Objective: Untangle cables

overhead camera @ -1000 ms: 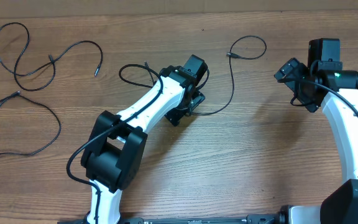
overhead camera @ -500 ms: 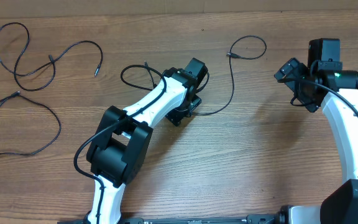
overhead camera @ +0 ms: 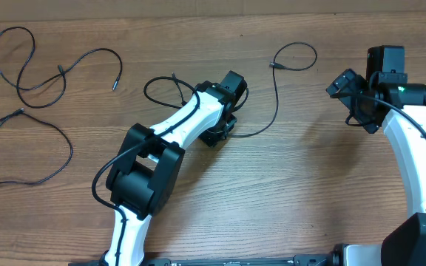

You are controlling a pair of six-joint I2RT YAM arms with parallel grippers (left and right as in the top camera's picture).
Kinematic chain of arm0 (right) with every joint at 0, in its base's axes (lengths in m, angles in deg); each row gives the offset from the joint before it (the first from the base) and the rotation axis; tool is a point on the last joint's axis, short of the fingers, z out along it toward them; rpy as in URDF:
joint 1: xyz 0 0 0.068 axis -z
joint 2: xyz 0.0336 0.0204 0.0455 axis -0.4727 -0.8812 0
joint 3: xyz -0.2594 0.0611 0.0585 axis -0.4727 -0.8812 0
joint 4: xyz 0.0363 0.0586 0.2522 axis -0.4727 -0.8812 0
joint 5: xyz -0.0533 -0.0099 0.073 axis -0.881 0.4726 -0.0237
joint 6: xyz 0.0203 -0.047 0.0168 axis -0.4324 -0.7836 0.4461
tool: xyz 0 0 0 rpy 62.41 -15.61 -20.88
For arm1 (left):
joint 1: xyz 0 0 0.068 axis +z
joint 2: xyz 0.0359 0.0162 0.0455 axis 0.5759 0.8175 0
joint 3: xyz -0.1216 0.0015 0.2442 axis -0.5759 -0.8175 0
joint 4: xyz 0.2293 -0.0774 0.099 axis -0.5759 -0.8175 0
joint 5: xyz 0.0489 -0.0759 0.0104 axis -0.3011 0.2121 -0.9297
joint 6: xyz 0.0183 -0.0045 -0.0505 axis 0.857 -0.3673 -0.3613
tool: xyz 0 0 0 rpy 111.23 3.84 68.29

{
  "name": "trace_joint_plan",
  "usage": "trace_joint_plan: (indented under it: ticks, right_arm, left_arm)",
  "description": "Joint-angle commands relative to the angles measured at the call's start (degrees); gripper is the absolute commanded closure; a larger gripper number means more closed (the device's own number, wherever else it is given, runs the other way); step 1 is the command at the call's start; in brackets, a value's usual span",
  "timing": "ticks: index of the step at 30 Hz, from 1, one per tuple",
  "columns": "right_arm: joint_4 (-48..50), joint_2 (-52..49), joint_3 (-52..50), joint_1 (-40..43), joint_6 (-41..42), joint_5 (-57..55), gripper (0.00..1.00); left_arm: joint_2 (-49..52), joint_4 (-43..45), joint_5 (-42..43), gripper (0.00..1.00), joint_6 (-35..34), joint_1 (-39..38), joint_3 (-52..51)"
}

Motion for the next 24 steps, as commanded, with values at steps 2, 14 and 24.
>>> trace_joint_plan:
  ticks: [2,14,24]
  right_arm:
    - [0.17,0.48,1.22,0.07,0.24,-0.59,0.0]
    - [0.17,0.48,1.22,0.07,0.22,-0.59,0.0]
    - [0.17,0.48,1.22,0.07,0.22,-0.59,0.0]
  left_arm:
    - [1.38,-2.6,-5.22,0.96,8.79,2.91,1.53]
    - [-6.73,-38.58,-28.26,0.96,12.26,24.44,17.4]
    - [-16.72,-38.45,-15.67,0.96,40.26,52.06,48.5]
